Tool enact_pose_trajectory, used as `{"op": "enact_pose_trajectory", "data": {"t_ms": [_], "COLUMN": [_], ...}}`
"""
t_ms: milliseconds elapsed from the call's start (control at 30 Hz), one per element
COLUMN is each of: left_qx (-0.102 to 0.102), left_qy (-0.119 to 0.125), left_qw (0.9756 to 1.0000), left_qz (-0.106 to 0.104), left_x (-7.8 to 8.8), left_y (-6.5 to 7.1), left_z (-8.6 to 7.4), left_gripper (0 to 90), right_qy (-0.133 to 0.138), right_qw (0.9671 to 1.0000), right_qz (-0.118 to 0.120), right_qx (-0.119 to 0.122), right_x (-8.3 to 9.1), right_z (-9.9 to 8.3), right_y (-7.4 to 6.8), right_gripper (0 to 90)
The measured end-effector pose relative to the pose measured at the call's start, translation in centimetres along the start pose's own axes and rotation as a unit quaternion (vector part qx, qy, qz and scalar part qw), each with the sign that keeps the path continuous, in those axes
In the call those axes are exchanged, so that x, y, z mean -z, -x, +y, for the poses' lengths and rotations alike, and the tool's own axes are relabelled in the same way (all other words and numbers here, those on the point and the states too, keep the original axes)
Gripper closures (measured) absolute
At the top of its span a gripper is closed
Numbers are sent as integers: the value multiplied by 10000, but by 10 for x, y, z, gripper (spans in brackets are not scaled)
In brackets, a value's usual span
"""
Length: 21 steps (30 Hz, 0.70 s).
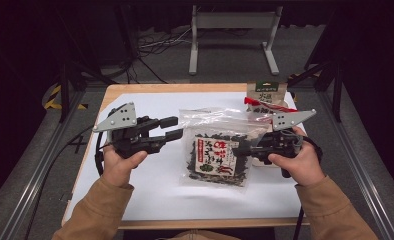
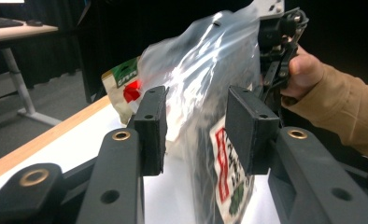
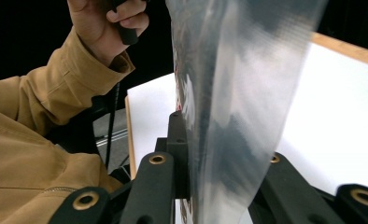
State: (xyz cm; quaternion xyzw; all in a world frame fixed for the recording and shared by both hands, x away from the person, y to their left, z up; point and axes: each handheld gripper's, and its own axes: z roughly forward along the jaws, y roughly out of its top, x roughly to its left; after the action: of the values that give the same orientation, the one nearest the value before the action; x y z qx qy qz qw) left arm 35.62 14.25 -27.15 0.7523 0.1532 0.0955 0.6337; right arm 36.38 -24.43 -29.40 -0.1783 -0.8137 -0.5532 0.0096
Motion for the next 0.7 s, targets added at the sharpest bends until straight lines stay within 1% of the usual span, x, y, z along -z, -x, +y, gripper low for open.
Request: {"op": "enact_pose_trajectory", "data": {"t_ms": [133, 200, 267, 400, 433, 467, 500, 533, 567, 667, 700], "left_qx": [53, 65, 122, 151, 151, 178, 216, 216, 246, 226, 312], "left_qy": [-49, -105, -136, -236, -236, -254, -311, -311, -353, -401, -464], "left_qw": [9999, 9999, 9997, 9992, 9992, 9991, 9987, 9987, 9982, 9979, 9973], "left_qz": [77, 120, 163, 282, 282, 304, 353, 353, 413, 444, 478], "left_x": [4, 6, 7, 11, 11, 12, 13, 13, 14, 15, 14], "left_y": [-2, -3, -4, -7, -7, -8, -9, -9, -10, -13, -15], "left_z": [-4, -7, -10, -16, -16, -18, -21, -21, -24, -27, -30], "left_gripper": [571, 569, 563, 552, 546, 546, 530, 524, 521, 514, 511], "right_qy": [38, 22, 21, 31, 41, 41, 53, 58, 67, 80, 111], "right_qw": [9999, 9995, 9993, 9984, 9982, 9982, 9977, 9976, 9973, 9968, 9965], "right_qz": [-150, -270, -350, -525, -562, -562, -633, -656, -701, -760, -801], "right_qx": [69, 129, 154, 214, 220, 220, 219, 217, 222, 224, 229], "right_x": [11, 17, 23, 35, 38, 38, 44, 46, 48, 52, 57], "right_z": [3, 5, 6, 10, 10, 10, 11, 12, 13, 14, 16], "right_y": [-1, -2, -3, -3, -3, -3, -2, -2, -2, -2, -2], "right_gripper": [760, 760, 760, 760, 760, 760, 760, 760, 760, 760, 760]}}
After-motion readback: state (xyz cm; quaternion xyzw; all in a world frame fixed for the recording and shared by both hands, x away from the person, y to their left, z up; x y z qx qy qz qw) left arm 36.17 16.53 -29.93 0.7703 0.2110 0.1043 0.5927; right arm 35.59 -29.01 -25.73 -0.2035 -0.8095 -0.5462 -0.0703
